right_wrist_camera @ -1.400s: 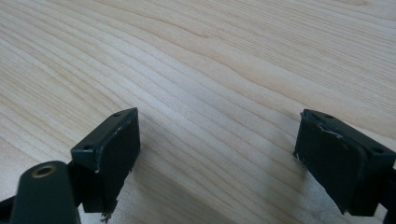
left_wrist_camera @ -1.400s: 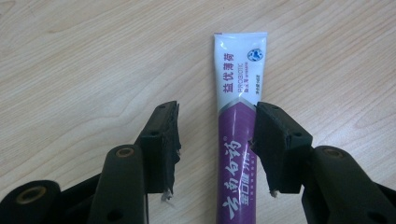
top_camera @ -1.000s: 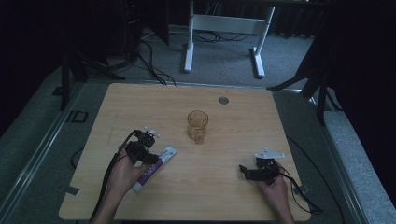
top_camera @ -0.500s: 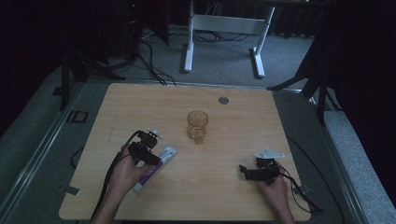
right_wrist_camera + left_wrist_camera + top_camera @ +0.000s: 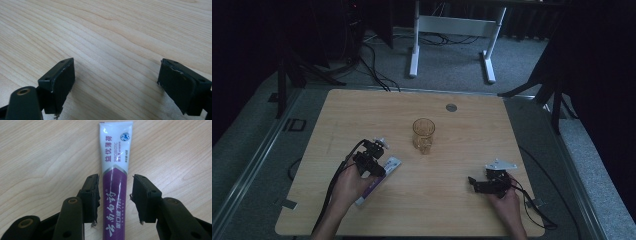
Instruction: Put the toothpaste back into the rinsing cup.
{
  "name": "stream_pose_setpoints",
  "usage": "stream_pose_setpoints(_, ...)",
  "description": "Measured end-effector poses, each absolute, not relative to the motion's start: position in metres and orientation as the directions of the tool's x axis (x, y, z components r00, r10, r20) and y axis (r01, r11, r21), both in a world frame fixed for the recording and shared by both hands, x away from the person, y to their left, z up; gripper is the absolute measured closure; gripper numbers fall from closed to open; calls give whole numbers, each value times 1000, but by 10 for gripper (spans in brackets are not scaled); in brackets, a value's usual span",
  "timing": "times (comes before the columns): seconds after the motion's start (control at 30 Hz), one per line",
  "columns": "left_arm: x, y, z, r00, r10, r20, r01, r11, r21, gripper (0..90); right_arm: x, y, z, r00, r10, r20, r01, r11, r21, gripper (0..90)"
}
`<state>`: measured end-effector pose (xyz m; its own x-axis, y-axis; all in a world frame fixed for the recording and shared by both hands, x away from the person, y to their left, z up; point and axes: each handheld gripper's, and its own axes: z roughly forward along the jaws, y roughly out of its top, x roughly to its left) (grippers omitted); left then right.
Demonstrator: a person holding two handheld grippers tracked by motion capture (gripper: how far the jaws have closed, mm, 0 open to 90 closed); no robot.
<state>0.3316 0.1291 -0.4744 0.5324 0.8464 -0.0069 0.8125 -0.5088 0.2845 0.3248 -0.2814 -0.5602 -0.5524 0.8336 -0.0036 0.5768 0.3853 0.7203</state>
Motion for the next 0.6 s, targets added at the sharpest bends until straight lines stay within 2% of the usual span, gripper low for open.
stream_pose_setpoints(0.6, 333, 123, -482, 561, 828, -2, 809, -548, 213, 550, 325, -281, -560, -553, 833, -4, 576, 386, 720, 139)
